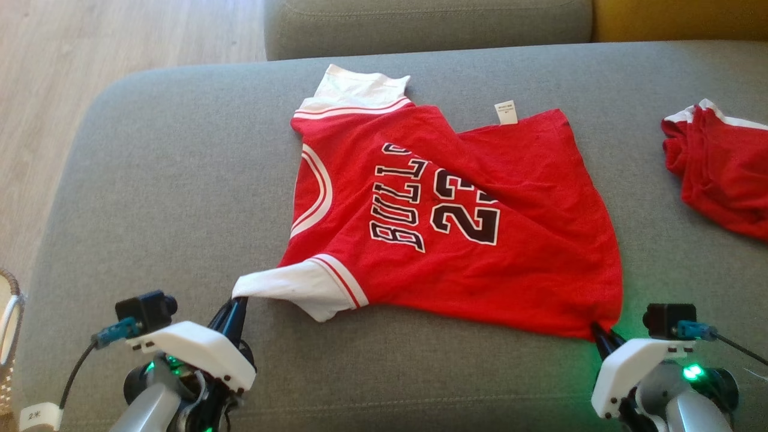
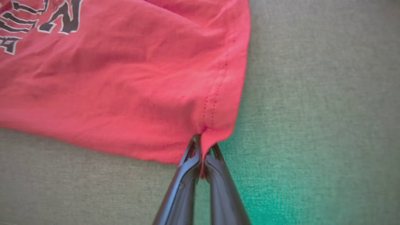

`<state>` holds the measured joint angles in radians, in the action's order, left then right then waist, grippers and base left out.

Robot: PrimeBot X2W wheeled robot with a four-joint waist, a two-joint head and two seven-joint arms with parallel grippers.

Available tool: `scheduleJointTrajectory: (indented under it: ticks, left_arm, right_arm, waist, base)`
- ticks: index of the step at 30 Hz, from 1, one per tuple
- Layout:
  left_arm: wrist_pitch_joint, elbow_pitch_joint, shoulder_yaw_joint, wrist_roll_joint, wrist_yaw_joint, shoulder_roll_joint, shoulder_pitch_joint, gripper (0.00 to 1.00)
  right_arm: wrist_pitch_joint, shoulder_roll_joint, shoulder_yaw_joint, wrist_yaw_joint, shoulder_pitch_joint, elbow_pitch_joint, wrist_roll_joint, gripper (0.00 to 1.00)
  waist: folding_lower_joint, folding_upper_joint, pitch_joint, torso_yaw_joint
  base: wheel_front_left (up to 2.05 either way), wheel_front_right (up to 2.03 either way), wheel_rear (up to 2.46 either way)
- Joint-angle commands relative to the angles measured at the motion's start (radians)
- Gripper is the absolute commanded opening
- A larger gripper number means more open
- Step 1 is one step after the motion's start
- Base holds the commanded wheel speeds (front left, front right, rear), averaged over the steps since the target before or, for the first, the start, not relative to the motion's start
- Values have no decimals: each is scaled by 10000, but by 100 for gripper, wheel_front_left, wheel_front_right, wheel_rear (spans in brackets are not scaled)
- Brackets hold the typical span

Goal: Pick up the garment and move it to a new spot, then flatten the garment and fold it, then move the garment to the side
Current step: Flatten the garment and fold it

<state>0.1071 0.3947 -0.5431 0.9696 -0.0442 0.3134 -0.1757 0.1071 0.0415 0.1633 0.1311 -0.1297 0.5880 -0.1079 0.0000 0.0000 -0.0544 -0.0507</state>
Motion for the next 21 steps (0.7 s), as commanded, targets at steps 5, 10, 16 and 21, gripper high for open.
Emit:
scheduleJointTrajectory:
  ticks: [5, 10, 16, 21]
  left_arm:
    - [117, -518, 361, 43, 84, 157, -545, 0]
    - [-25, -1372, 620, 460, 222, 208, -593, 0]
    - [-959, -3177, 1408, 2073, 214, 78, -939, 0]
    - [-1672, -4646, 2346, 3492, -456, -150, -1765, 0]
  right_arm:
    - [-102, 87, -634, -4, -262, -903, -622, 0]
    - [-7, 87, -902, -4, -483, -2284, -1124, 0]
    - [505, 87, -1012, -4, -1201, -4150, -1772, 0]
    - [790, 87, -731, -4, -2343, -5080, -2847, 0]
  waist:
    - [0, 0, 205, 84]
    - [0, 0, 509, 193]
    - [0, 0, 872, 287]
    - [0, 0, 1129, 342]
  base:
    - [0, 0, 0]
    - [0, 0, 0]
    - [0, 0, 0]
    - [0, 0, 0]
